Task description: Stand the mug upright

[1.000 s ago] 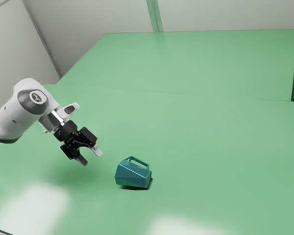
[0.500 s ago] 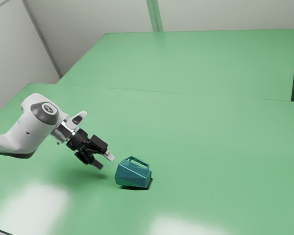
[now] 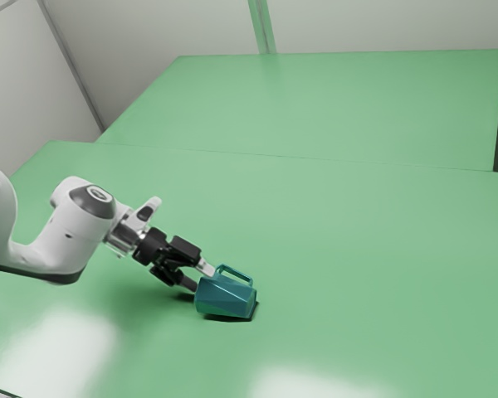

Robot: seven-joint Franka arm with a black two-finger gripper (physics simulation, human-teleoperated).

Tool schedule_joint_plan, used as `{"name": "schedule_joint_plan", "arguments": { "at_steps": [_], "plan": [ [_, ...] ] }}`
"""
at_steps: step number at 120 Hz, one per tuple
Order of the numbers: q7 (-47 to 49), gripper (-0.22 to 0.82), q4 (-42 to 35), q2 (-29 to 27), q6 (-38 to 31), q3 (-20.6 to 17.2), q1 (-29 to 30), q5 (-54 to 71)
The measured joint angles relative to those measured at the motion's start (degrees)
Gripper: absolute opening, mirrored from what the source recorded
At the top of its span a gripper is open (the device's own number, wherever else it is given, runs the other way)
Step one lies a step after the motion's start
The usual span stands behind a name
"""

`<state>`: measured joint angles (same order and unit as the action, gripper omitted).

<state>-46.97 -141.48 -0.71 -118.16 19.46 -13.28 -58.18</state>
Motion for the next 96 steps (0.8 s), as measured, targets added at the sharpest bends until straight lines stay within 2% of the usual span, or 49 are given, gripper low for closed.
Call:
{"name": "schedule_joint_plan", "arguments": {
  "at_steps": [59, 73, 96],
  "plan": [
    [-5.3, 0.59, -0.5, 2.3, 0.7, -1.2, -1.4, -6.5],
    [-6.2, 0.52, -1.1, 2.2, 1.0, -1.3, -1.2, -7.0],
    [-7.5, 0.33, -1.5, 2.0, 1.3, -1.3, -0.6, -7.4]
  ]
}}
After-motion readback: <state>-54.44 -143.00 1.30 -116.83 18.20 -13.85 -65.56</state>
